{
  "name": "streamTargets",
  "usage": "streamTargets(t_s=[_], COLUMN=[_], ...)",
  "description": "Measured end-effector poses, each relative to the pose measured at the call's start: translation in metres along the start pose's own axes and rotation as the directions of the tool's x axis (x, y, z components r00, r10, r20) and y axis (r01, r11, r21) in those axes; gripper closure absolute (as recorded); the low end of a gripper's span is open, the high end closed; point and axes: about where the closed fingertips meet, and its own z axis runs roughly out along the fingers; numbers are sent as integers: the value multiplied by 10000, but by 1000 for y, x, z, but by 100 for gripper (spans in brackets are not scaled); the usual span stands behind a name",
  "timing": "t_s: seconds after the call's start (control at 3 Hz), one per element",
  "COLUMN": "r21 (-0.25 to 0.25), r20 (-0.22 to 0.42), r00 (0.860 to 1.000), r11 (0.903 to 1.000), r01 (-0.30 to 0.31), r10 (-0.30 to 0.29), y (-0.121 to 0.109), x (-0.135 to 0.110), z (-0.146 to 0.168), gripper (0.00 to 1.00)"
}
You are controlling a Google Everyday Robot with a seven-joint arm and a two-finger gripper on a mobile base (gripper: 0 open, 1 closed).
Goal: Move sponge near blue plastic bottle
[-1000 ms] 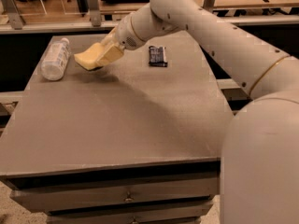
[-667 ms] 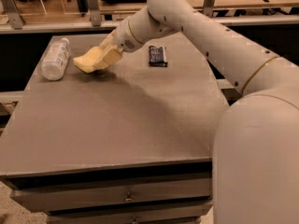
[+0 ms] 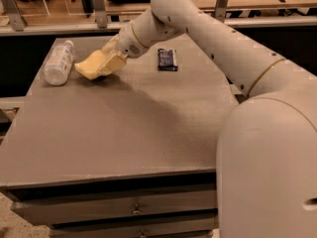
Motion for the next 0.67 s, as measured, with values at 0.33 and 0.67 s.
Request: streamTargets(t_s=[0.33,0.67], r21=[-447,-808], r20=[142,327], r00=[9997,9990], r11=[9988,9962], r01=[185,339], r10=[-179,-313], y=[6,9], x=[-6,-12], z=[9,15], gripper=[6,0])
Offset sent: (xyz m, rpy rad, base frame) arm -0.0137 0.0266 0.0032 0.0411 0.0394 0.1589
